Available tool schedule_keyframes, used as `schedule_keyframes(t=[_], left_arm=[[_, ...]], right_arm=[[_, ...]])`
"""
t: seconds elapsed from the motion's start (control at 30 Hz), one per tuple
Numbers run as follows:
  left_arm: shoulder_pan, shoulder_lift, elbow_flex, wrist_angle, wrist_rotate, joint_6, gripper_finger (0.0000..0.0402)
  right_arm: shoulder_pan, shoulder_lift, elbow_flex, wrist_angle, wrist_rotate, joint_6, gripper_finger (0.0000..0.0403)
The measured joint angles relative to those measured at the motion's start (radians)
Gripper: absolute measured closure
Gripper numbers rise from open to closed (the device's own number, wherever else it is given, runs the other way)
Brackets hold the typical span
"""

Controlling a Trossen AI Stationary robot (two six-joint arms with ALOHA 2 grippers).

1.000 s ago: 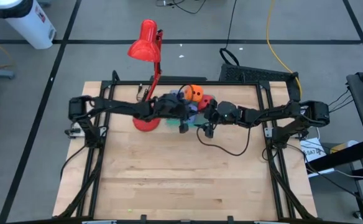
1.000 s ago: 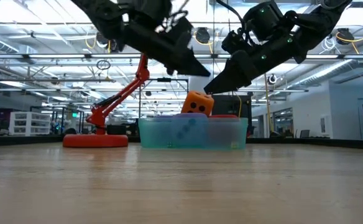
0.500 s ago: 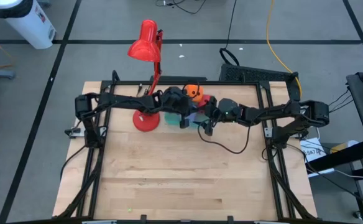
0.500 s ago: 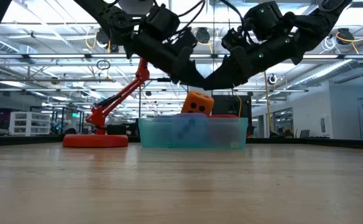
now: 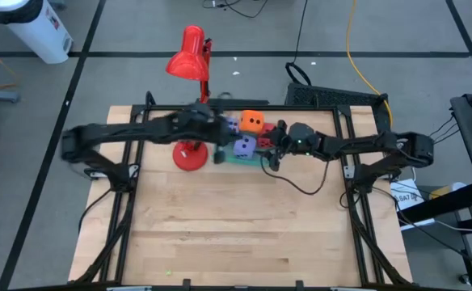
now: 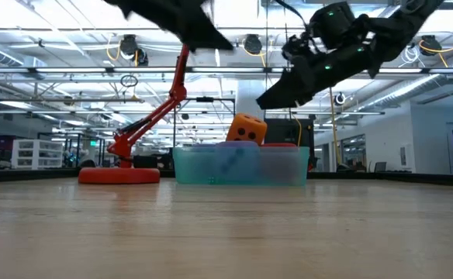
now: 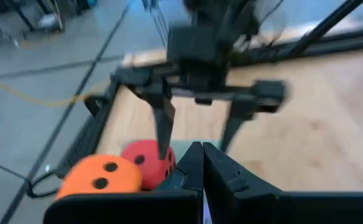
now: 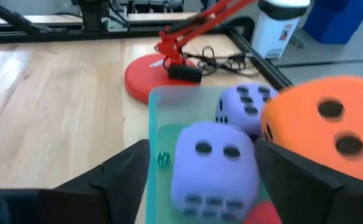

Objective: Pick & Place Dice
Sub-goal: Put the small light green die into the blue bin

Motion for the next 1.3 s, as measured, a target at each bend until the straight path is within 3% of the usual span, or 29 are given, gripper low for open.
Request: schedule_keyframes(t=[0.13, 0.27, 0.5, 0.63, 1.0, 1.17, 1.3], left_arm=[[-0.042, -0.219, -0.053, -0.108, -0.014, -0.060, 0.0399], [-0.144, -0.406, -0.099, -0.282, -0.126, -0.205, 0.0400], [-0.479, -0.521, -0.109, -0.670, -0.507, -0.586, 0.0400], [-0.626, -0.505, -0.109, -0.863, -0.666, -0.846, 0.0400], [-0.920, -0.455, -0.109, -0.889, -0.775, -1.237, 0.0400], [-0.993, -0.404, -0.109, -0.906, -0.782, -1.541, 0.0401], [-1.017, -0.351, -0.110, -0.948, -0.707, -1.626, 0.0401]], right_arm=[[0.000, -0.104, -0.068, 0.012, -0.001, 0.028, 0.0168], [0.000, -0.241, -0.195, 0.059, -0.002, 0.051, 0.0250], [0.002, -0.423, -0.429, 0.190, -0.019, 0.144, 0.0392], [0.002, -0.443, -0.468, 0.185, -0.027, 0.180, 0.0386], [0.046, -0.419, -0.468, 0.200, -0.027, 0.236, 0.0401], [0.077, -0.419, -0.469, 0.227, -0.027, 0.267, 0.0401], [0.104, -0.419, -0.469, 0.244, -0.024, 0.267, 0.0402]])
